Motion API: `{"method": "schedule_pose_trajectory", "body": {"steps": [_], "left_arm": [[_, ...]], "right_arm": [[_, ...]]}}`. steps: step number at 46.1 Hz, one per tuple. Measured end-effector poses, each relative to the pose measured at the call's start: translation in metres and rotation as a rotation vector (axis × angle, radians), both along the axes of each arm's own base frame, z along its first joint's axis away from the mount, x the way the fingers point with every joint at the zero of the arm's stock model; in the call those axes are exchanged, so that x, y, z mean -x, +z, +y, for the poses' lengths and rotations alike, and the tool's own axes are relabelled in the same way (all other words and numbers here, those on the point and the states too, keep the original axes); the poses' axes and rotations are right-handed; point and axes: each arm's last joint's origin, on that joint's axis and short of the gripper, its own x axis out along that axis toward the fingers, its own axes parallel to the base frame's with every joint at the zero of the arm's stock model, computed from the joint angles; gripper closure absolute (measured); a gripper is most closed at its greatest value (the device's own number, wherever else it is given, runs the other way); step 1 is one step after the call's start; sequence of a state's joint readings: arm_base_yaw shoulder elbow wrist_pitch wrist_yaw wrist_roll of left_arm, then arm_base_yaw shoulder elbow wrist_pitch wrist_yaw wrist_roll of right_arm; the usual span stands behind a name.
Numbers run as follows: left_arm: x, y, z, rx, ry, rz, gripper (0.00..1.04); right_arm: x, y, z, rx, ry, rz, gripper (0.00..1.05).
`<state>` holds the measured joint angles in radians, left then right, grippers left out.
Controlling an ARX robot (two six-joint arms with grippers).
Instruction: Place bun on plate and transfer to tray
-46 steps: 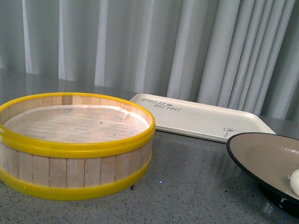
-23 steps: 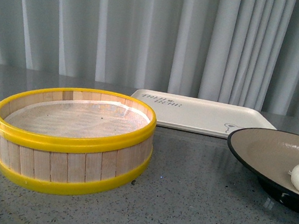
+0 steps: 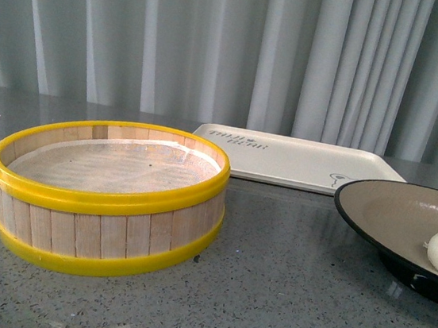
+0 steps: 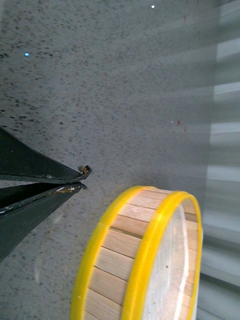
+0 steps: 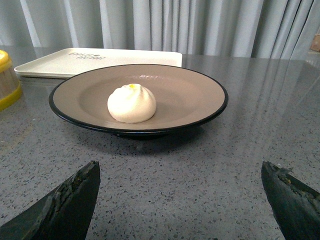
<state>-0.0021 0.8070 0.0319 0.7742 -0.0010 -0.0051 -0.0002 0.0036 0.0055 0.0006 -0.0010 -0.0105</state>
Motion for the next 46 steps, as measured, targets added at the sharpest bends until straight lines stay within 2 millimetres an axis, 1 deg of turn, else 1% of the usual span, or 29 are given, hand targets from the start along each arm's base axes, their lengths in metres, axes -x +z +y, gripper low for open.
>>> {"method": "schedule_pose_trajectory", "body": {"steps": [4, 12, 27, 46], "left_arm": [[0.002, -0.001, 0.0, 0.0, 0.001, 0.01, 1.01], [0.011, 0.005, 0.0, 0.0, 0.0, -0.015, 1.01], [0.026, 0.01, 0.0, 0.0, 0.0, -0.028, 1.01], [0.038, 0.01, 0.0, 0.0, 0.0, -0.031, 1.01]], "right_arm": [[0.0, 0.0, 0.0, 0.0, 0.0, 0.0, 0.08], [0.0, 0.0, 0.0, 0.0, 0.0, 0.0, 0.08], [0.0, 0.0, 0.0, 0.0, 0.0, 0.0, 0.08], [0.0, 0.0, 0.0, 0.0, 0.0, 0.0, 0.08]]}}
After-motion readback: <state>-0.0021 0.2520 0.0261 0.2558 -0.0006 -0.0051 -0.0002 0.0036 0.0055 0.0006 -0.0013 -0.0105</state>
